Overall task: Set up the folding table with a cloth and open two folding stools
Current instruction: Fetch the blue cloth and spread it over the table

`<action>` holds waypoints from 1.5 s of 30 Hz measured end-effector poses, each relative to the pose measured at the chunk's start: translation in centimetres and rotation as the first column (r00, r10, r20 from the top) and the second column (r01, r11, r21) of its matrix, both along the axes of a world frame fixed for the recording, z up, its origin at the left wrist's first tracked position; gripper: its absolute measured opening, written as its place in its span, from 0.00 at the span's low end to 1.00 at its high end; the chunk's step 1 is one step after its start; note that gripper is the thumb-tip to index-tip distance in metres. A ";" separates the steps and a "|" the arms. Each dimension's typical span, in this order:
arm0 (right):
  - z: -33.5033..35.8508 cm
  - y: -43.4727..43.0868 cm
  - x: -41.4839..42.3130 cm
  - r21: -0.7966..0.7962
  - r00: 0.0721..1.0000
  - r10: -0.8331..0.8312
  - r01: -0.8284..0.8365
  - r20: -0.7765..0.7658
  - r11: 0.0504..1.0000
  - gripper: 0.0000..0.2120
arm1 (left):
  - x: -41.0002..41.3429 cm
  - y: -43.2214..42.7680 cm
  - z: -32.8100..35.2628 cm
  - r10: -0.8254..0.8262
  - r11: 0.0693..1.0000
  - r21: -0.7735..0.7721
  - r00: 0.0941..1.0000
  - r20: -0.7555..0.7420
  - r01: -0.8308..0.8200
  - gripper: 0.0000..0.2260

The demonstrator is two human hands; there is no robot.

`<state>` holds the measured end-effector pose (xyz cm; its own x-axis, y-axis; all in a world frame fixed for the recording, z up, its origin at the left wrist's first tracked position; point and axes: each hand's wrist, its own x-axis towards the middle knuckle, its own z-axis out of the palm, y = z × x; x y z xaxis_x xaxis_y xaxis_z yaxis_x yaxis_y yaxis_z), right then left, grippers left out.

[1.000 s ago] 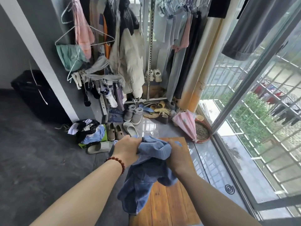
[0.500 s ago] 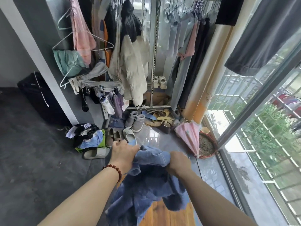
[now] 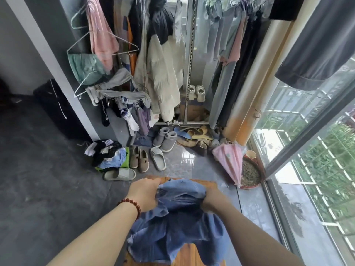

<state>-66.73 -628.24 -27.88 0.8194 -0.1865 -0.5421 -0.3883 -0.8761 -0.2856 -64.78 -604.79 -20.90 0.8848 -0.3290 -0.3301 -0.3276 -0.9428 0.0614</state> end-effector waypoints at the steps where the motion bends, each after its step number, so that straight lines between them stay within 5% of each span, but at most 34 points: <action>1: -1.9 -0.4 0.5 0.024 1.000 0.005 -0.005 -0.008 1.000 0.24 | 0.0 0.0 -0.2 0.011 1.000 -0.004 1.000 -0.011 -0.011 0.15; 8: 2.3 0.1 -0.2 0.033 0.991 0.060 -0.056 -0.121 0.998 0.24 | 0.7 -0.5 -1.2 0.031 0.999 0.023 0.998 -0.053 -0.030 0.14; 11: 2.4 -0.1 0.0 -0.026 0.992 0.062 -0.065 -0.111 0.998 0.12 | 1.2 -0.9 -1.3 0.027 0.997 0.072 0.998 -0.059 -0.023 0.13; 15: 2.8 -0.5 0.7 -0.050 0.989 0.078 -0.073 0.121 0.996 0.16 | 2.4 -1.4 -0.5 0.009 0.997 0.080 1.000 0.020 -0.010 0.11; 20: 4.3 -0.7 2.7 0.006 0.936 -0.035 0.035 0.350 0.999 0.08 | 4.9 -1.4 1.2 0.018 1.000 -0.004 0.985 0.173 -0.018 0.07; 24: 6.1 -1.3 4.8 0.047 0.823 -0.064 0.045 0.565 0.998 0.11 | 6.7 -1.7 3.0 -0.030 1.000 0.009 0.942 0.335 0.029 0.11; 27: 7.5 -1.7 6.3 0.015 0.683 -0.049 0.057 0.729 0.998 0.02 | 7.8 -1.9 4.9 -0.068 0.996 -0.021 0.863 0.501 0.091 0.16; 31: 9.3 -2.1 6.2 -0.067 0.569 0.009 0.081 0.822 0.994 0.07 | 8.5 -1.9 6.7 -0.137 0.982 -0.014 0.762 0.632 0.189 0.22; 35: 9.6 -1.8 4.8 -0.103 0.644 0.026 0.082 0.765 0.991 0.08 | 7.8 -1.2 6.2 -0.138 0.980 -0.030 0.775 0.617 0.198 0.22; 41: 7.7 -0.1 1.5 0.119 0.802 -0.061 -0.013 0.594 0.993 0.09 | 5.1 0.7 2.9 -0.072 0.994 -0.051 0.941 0.330 0.094 0.13; 45: 6.0 0.9 -0.5 0.136 0.853 -0.032 -0.046 0.521 0.990 0.06 | 3.3 1.7 1.5 -0.064 0.994 -0.072 0.976 0.209 0.081 0.08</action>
